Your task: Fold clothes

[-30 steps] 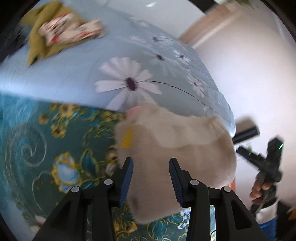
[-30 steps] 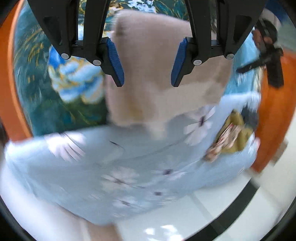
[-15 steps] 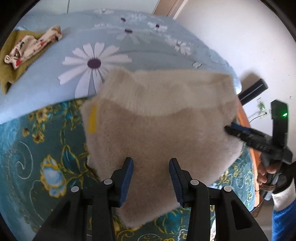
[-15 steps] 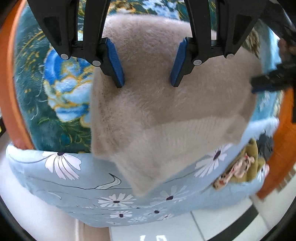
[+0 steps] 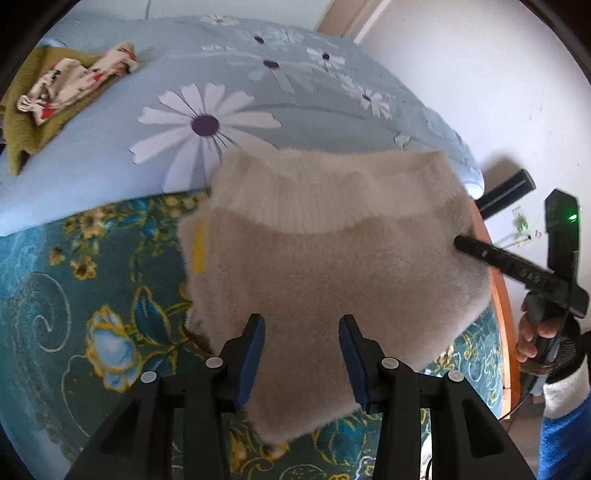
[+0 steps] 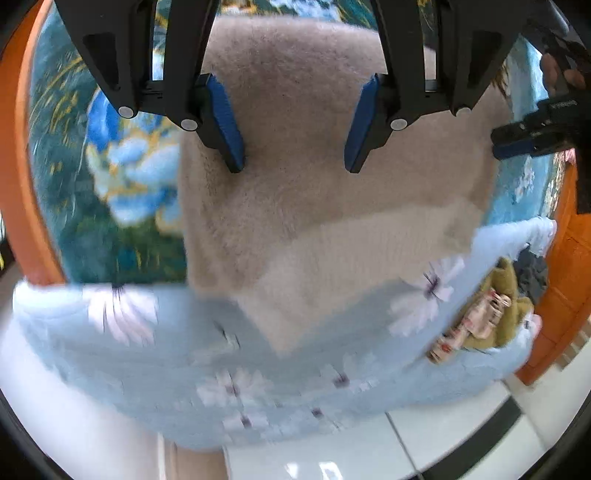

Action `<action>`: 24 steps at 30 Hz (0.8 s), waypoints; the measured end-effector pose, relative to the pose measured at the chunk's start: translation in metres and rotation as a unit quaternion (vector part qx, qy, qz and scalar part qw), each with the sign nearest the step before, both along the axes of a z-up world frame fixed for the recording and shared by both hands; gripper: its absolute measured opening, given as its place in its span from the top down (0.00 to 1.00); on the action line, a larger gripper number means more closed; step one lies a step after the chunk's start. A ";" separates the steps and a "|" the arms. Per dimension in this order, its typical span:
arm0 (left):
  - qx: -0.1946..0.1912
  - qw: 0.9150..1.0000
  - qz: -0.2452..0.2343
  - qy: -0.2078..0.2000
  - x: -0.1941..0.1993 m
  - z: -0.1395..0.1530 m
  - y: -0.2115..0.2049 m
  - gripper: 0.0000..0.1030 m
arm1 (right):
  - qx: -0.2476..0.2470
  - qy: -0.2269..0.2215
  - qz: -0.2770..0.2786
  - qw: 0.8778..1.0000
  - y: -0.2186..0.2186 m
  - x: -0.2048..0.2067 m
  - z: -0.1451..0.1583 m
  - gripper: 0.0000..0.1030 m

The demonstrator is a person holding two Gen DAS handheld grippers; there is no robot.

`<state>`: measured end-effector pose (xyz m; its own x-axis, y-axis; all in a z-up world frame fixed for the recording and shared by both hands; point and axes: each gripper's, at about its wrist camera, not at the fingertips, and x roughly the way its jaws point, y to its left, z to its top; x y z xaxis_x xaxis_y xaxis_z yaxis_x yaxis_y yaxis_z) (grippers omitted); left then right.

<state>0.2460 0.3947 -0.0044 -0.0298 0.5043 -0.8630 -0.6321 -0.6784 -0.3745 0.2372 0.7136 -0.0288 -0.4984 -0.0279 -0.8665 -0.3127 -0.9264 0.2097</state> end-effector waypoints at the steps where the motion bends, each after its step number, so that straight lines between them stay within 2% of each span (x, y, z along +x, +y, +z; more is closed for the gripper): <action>1: -0.001 1.000 0.001 0.002 0.000 0.001 -0.002 0.55 | 0.006 0.005 0.003 1.000 -0.001 -0.004 0.004 0.44; 6: -0.005 1.000 -0.009 -0.002 0.006 -0.003 -0.003 0.55 | 0.007 -0.023 0.000 1.000 0.010 -0.021 -0.013 0.44; 10: -0.004 1.000 -0.013 -0.011 0.008 -0.009 0.001 0.54 | -0.013 -0.014 -0.015 1.000 0.017 -0.014 -0.025 0.44; 13: 0.023 0.999 0.011 -0.026 0.005 -0.003 -0.010 0.54 | -0.013 -0.011 -0.017 1.000 0.015 -0.012 -0.021 0.44; 17: 0.057 0.996 0.050 -0.037 0.001 0.004 -0.030 0.53 | -0.028 0.026 -0.047 0.998 0.008 0.003 -0.003 0.44; 19: 0.065 0.995 0.070 -0.036 0.002 0.003 -0.041 0.52 | -0.025 0.030 -0.060 0.997 0.000 0.014 -0.002 0.44; 21: 0.066 0.993 0.089 -0.033 0.006 -0.001 -0.052 0.49 | -0.002 0.038 -0.073 0.997 -0.015 0.030 0.001 0.44; 24: 0.061 0.991 0.110 -0.036 0.018 -0.012 -0.065 0.35 | 0.017 0.041 -0.080 0.996 -0.041 0.054 0.002 0.43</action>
